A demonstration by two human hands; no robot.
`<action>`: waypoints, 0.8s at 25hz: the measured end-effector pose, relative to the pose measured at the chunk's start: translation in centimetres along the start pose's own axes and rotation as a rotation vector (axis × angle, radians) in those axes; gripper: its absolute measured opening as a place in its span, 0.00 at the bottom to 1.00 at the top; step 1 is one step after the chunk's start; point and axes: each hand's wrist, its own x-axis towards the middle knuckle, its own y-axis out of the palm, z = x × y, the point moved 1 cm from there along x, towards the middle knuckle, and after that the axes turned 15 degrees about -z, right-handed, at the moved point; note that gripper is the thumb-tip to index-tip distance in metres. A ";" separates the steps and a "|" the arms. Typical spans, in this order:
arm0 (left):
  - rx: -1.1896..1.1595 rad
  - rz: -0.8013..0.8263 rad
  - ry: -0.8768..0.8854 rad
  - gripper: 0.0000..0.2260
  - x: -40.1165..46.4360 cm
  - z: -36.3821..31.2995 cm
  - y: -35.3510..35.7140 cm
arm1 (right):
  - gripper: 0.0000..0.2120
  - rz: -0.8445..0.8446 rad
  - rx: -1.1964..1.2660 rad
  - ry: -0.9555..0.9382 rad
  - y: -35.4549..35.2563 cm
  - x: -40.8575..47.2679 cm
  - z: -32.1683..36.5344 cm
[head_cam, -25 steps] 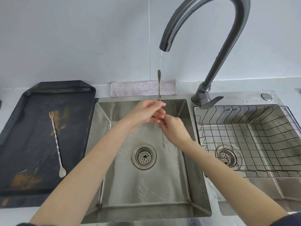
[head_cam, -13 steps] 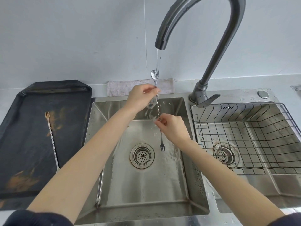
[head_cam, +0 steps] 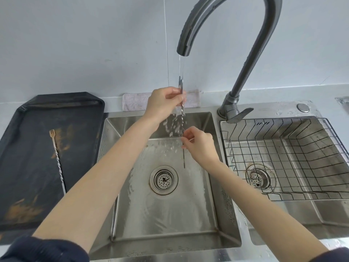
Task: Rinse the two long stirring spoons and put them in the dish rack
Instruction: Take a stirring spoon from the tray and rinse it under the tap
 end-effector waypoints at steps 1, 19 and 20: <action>0.002 0.009 0.003 0.06 -0.1 -0.1 0.0 | 0.05 -0.003 -0.003 -0.004 0.0 0.1 0.0; -0.204 0.003 0.090 0.10 0.6 -2.3 -0.8 | 0.07 -0.026 0.016 0.016 0.3 3.2 2.1; -0.205 0.011 0.109 0.11 0.7 -2.3 -0.9 | 0.07 -0.015 0.067 0.040 0.5 3.6 2.4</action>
